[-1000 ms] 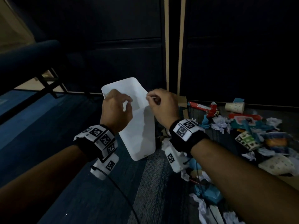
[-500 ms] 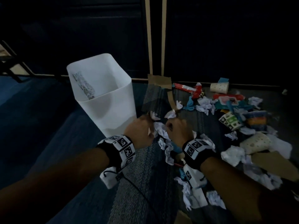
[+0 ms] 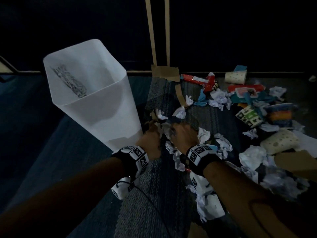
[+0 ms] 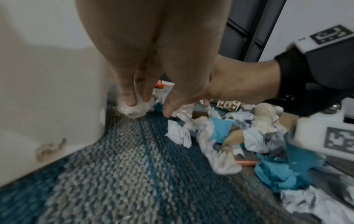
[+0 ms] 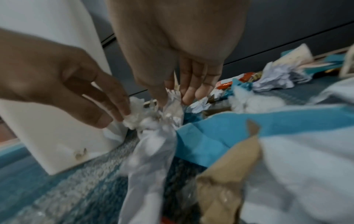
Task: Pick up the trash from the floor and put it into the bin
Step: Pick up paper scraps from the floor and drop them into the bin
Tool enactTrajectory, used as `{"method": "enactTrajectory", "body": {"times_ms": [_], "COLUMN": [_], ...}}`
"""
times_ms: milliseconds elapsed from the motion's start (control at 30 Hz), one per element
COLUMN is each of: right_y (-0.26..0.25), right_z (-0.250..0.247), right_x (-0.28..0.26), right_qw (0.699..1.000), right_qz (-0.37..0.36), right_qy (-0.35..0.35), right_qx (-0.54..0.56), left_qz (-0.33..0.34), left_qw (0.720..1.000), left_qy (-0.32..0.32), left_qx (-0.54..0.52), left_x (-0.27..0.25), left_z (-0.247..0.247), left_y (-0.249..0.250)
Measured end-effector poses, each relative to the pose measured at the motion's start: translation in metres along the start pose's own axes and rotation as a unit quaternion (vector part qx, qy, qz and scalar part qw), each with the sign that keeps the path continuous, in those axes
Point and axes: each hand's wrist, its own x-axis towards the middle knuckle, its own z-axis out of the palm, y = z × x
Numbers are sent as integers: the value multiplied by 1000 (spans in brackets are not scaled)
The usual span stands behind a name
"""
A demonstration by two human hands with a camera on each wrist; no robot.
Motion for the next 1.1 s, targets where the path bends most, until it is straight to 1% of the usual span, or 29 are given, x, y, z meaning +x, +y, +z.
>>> {"method": "enactTrajectory", "body": {"times_ms": [67, 133, 167, 200, 267, 333, 367, 433, 467, 567, 667, 733, 800, 867, 900, 933, 967, 1000, 1033, 1067, 1100], "right_y": [3, 8, 11, 13, 15, 14, 7, 3, -1, -17, -39, -56, -75, -96, -108, -119, -130, -139, -146, -151, -156], "right_z": [-6, -17, -24, -32, -48, -62, -81, -91, -100, -124, -145, -156, -166, -174, -177, -179, -181, -180, -179, -176, -173], "right_x": [-5, -11, -15, -18, -21, -19, -21, -15, -16, -23, -23, -20, -17, -15, -16, -17, -17, -18, -18, -18, -18], "right_qw": [999, 997, 996, 993, 987, 979, 973, 962, 955, 934, 906, 888, 869, 853, 846, 841, 838, 836, 836, 838, 843], "right_qz": [11, 24, 31, 30, 26, 14, 6, 1, -7, -27, -80, -105, -119, -147, -166, -184, -198, -210, -218, -224, -227], "right_qy": [22, 40, 48, 69, 116, 163, 195, 232, 253, 296, 351, 372, 383, 398, 401, 399, 394, 390, 385, 379, 368], "right_qx": [34, 63, 74, 87, 107, 122, 120, 141, 157, 197, 225, 249, 288, 305, 309, 315, 322, 326, 325, 322, 319], "left_qz": [-18, -14, -3, 22, 65, 95, 118, 150, 169, 192, 205, 210, 181, 132, 99, 53, -2, -59, -107, -139, -153], "left_qw": [998, 996, 996, 994, 986, 978, 971, 956, 945, 918, 889, 871, 862, 860, 864, 874, 888, 906, 925, 940, 950], "left_qy": [41, 65, 67, 79, 127, 160, 186, 226, 259, 329, 395, 431, 463, 485, 488, 481, 460, 419, 364, 310, 269], "left_qx": [-38, -55, -63, -69, -85, -92, -91, -109, -109, -114, -109, -107, -99, -84, -68, -43, -11, 17, 34, 40, 41], "left_x": [-2, -7, -11, -17, -28, -40, -52, -61, -71, -103, -130, -143, -153, -159, -159, -158, -157, -156, -156, -155, -154], "left_z": [-5, -14, -18, -24, -35, -46, -63, -77, -89, -121, -151, -169, -187, -199, -200, -200, -198, -195, -192, -187, -182], "left_y": [-2, -2, -3, 0, 5, 11, 17, 22, 28, 40, 46, 43, 32, 15, 4, -5, -13, -19, -25, -28, -31]}}
